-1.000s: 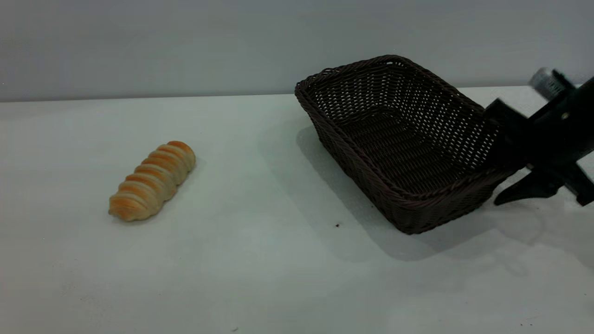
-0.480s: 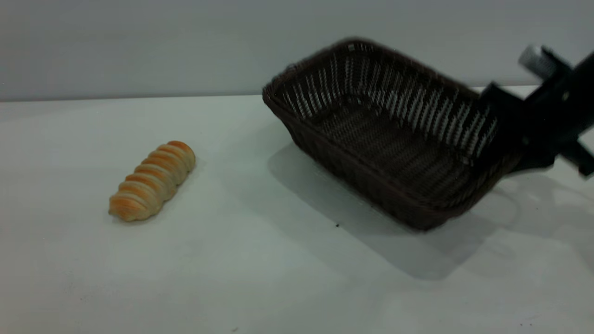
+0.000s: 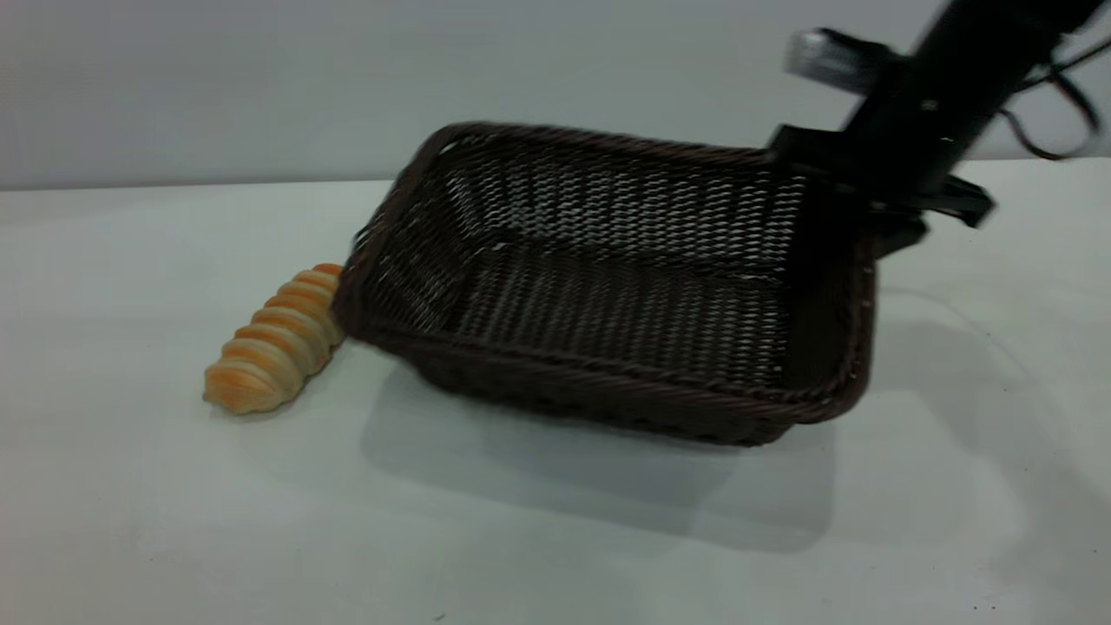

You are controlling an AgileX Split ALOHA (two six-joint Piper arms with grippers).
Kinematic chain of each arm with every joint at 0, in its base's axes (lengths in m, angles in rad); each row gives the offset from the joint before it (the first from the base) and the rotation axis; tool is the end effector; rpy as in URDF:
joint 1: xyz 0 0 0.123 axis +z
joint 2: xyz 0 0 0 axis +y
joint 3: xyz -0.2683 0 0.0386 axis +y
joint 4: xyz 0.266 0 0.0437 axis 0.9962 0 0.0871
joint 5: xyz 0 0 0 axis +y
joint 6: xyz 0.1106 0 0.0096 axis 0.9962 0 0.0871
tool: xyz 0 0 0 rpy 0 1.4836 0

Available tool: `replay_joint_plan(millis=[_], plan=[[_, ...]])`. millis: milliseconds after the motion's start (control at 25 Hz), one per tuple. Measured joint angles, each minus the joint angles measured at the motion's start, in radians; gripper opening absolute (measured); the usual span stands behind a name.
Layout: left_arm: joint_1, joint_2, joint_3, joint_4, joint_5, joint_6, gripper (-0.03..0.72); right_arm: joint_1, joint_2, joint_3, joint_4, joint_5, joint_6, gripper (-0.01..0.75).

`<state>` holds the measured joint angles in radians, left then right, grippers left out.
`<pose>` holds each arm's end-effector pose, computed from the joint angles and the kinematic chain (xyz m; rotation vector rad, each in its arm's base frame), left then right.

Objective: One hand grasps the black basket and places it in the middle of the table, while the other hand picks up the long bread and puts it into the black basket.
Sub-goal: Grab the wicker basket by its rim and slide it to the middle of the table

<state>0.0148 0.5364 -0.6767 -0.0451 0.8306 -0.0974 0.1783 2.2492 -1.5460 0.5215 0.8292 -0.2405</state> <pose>0.1378 -0.0017 0.3108 -0.1360 2.1705 -0.1007 0.4353 0.1199 0.0677 -0.1270 2.9448 0.5989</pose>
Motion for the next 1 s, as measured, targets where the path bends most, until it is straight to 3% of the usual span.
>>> replay_joint_plan(millis=[360, 720, 800, 1000], plan=[[0.000, 0.000, 0.000, 0.000, 0.016, 0.000, 0.468, 0.061, 0.192, -0.307, -0.118, 0.222, 0.085, 0.180], [0.000, 0.000, 0.000, 0.000, 0.016, 0.000, 0.468, 0.061, 0.222, -0.342, -0.119, 0.255, 0.092, 0.195], [0.000, 0.000, 0.000, 0.003, 0.016, 0.000, 0.468, 0.060, 0.221, -0.342, -0.132, 0.262, 0.092, 0.253], [0.000, 0.000, 0.000, 0.023, 0.016, 0.002, 0.468, 0.037, 0.193, -0.383, -0.148, 0.308, 0.092, 0.496]])
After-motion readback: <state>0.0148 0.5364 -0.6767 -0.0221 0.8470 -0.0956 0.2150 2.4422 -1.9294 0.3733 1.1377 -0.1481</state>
